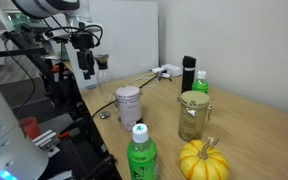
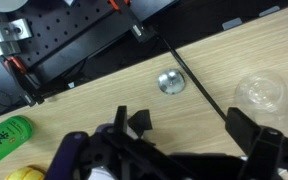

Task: Pick the lid from the table and place it on top of the jar

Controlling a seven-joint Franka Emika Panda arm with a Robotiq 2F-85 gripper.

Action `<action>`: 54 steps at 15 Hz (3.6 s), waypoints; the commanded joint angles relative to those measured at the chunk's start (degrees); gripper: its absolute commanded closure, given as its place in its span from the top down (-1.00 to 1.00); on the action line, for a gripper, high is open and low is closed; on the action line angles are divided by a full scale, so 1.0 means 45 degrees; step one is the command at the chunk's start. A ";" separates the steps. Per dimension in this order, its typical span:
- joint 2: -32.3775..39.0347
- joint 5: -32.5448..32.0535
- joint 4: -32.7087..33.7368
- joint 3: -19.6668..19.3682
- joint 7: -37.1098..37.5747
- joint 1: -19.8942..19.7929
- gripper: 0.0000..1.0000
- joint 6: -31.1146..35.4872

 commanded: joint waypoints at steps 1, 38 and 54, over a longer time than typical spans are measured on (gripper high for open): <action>0.1097 -0.0316 -0.0001 0.0024 0.1455 -0.0017 1.00 0.0885; 0.6446 0.0544 0.0068 -0.2149 0.4684 0.0882 1.00 0.6040; 0.7609 0.1565 0.0116 -0.2448 0.4754 0.0916 1.00 0.7607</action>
